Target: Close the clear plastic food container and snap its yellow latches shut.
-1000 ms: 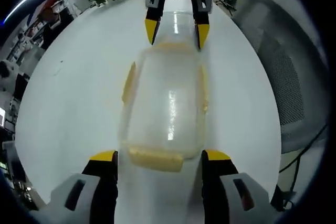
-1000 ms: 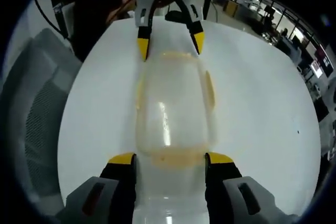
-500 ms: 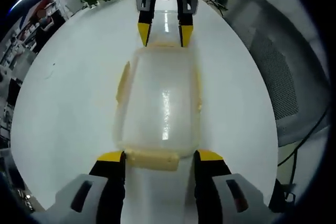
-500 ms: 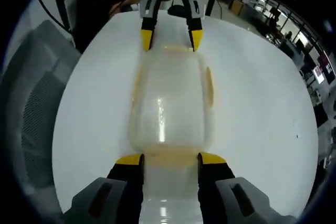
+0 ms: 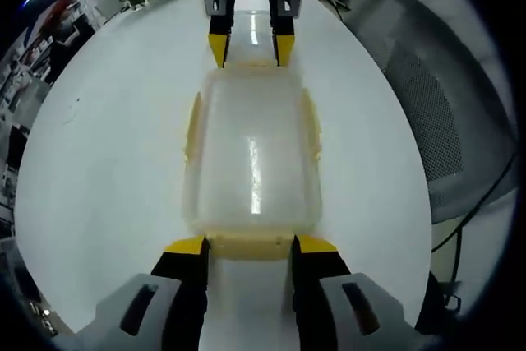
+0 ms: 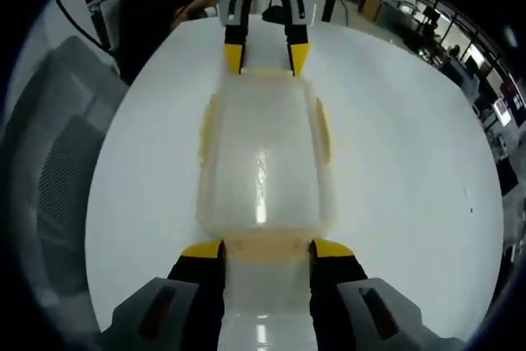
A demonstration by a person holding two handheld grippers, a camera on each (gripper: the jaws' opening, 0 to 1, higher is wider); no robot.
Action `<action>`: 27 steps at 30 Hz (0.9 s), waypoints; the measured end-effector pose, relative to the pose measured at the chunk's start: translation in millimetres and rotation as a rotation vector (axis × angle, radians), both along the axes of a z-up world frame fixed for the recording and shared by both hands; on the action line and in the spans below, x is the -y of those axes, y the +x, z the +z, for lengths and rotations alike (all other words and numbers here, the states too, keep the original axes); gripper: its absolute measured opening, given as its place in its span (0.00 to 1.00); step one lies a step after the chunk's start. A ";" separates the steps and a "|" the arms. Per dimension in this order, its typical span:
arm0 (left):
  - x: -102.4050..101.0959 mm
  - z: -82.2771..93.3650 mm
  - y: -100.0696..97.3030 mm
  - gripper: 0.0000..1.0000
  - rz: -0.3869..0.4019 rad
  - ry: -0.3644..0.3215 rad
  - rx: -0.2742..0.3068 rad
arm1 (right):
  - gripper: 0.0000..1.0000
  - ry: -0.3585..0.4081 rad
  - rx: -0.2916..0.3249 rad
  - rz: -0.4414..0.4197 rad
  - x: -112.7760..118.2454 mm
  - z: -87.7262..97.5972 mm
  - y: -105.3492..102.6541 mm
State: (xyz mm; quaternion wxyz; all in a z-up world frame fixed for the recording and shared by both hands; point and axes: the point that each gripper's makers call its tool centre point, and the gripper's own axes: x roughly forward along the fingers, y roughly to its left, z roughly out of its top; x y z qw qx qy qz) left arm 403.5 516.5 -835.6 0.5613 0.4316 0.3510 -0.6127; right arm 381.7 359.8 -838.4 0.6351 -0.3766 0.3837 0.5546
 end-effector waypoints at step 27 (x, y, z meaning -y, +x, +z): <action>-1.8 11.2 -4.6 0.38 0.060 0.074 0.053 | 0.37 -0.023 0.023 0.010 1.2 8.8 -1.5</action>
